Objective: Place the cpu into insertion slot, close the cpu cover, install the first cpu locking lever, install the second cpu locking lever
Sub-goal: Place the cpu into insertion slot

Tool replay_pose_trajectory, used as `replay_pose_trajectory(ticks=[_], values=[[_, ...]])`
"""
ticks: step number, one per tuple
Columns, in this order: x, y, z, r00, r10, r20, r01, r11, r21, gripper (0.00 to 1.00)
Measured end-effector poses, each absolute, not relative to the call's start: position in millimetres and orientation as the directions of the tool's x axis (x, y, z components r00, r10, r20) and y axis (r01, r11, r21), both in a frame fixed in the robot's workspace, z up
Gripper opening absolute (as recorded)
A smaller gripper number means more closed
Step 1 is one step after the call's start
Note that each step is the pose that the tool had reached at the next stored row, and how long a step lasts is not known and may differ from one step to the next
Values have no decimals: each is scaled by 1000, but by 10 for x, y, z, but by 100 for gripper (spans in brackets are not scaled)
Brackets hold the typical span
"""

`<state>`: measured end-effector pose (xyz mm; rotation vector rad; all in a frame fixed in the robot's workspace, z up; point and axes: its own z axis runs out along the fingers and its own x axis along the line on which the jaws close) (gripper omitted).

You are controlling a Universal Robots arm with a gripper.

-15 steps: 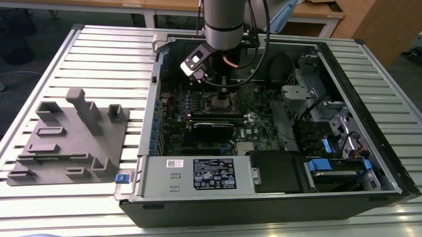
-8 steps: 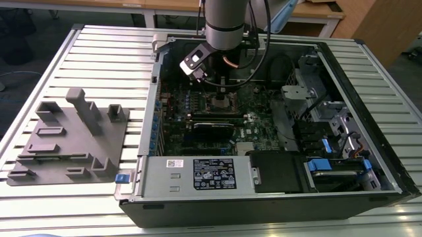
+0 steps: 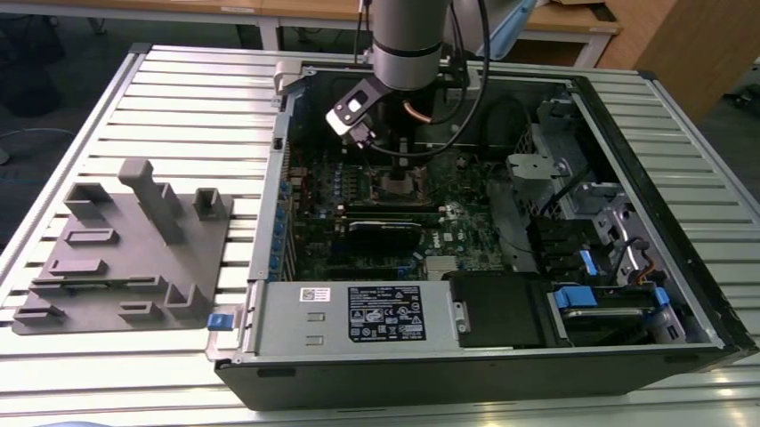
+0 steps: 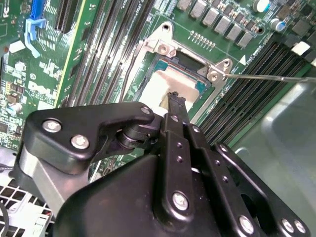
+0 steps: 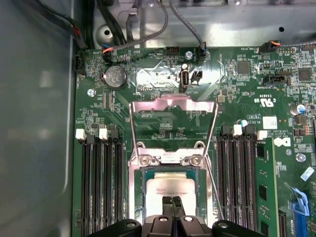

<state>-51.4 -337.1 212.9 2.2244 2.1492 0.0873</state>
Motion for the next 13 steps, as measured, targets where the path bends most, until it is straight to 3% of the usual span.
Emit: replay_pose_trajectory(ticks=[13], values=[[-497, -3372, 2118, 58, 998, 8, 996, -58, 73, 11]])
